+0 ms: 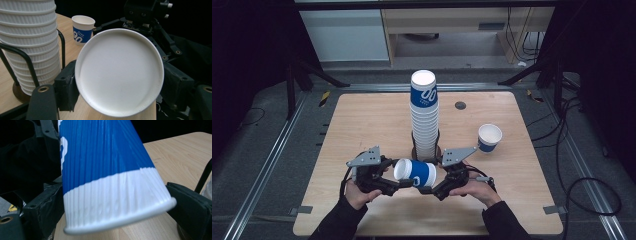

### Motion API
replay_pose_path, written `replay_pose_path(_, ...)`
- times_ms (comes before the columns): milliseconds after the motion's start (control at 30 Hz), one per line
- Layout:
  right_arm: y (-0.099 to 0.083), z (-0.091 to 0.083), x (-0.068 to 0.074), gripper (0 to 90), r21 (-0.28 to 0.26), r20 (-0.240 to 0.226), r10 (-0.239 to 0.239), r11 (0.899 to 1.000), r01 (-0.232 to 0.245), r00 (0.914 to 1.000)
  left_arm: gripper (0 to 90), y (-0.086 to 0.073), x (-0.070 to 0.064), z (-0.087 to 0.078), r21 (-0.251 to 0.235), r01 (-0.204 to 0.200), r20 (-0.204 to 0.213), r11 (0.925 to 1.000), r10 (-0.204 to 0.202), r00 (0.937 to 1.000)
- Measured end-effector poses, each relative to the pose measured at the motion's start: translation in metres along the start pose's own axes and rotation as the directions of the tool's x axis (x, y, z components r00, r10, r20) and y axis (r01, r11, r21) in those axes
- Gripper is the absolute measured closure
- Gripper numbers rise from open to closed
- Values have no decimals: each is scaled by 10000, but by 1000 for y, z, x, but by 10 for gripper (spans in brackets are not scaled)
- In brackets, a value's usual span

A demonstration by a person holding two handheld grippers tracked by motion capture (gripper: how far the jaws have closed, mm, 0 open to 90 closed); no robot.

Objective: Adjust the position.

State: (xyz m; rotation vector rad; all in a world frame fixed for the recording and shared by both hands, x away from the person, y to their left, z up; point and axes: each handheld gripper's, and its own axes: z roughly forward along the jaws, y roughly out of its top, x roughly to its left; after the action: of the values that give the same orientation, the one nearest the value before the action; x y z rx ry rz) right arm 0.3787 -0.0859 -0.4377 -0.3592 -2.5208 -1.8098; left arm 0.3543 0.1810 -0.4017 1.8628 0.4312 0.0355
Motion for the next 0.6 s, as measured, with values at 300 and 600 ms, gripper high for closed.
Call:
replay_pose_path(300, -1, 3, 0, 105, -90, -415, -47, 10000, 43, 9991, 261, -1, -2, 4, 106, -85, 196, 9999, 83, 9998)
replay_pose_path(600, -1, 1, 0, 140, -193, -580, -67, 9998, 56, 9983, 246, -1, -1, 3, 95, 53, 200, 9999, -55, 9998)
